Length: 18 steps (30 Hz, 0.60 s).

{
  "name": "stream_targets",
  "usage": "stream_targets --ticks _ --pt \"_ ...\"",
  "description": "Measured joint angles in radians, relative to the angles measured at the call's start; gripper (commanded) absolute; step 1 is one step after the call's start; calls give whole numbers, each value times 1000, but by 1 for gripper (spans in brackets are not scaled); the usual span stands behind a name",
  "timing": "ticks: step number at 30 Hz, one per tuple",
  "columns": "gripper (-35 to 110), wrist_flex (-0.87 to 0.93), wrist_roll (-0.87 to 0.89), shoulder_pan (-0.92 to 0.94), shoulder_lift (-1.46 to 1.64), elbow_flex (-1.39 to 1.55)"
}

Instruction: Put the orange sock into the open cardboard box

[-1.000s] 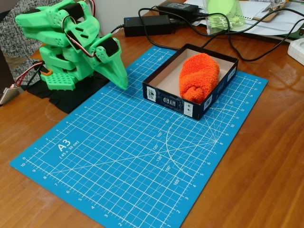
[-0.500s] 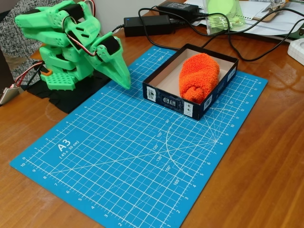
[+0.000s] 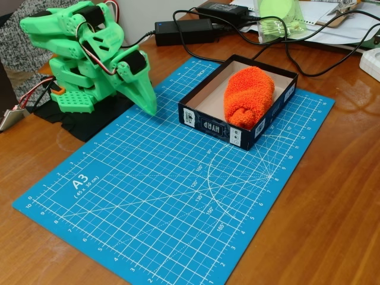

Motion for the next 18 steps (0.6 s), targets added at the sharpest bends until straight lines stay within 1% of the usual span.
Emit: stream_targets --ticks 18 --pt "0 0 9 3 0 0"
